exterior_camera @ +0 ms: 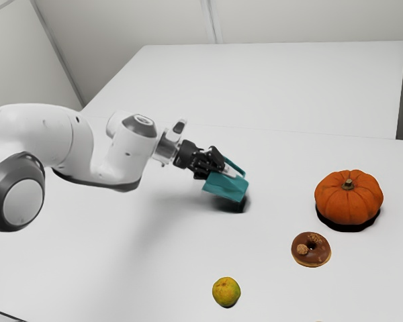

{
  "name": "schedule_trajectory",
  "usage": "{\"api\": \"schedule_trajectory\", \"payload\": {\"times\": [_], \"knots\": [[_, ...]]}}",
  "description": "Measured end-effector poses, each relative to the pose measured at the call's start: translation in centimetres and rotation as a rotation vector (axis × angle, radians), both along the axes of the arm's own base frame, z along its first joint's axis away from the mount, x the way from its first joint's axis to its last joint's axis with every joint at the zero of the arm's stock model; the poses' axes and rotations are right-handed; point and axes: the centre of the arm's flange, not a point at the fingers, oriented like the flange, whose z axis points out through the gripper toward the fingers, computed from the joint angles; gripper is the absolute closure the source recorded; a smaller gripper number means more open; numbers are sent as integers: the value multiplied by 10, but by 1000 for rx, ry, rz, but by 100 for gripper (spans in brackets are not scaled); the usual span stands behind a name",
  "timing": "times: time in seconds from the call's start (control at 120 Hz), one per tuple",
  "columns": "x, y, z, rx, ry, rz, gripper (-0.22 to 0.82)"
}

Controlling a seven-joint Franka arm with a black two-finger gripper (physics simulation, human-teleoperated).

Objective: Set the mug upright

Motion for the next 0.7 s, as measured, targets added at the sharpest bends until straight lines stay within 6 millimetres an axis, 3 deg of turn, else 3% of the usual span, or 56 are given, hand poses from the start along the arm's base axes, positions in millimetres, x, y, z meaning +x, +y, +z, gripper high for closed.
{"api": "schedule_trajectory", "payload": {"times": [0.133, 0.308, 0.508, 0.7], "knots": [[-4, 9, 43, 83, -80, -45, 74], [-17, 29, 97, 377, -174, -196, 75], [-29, 57, 94, 699, -144, -324, 77], [-32, 74, 74, 871, -91, -373, 78]]}}
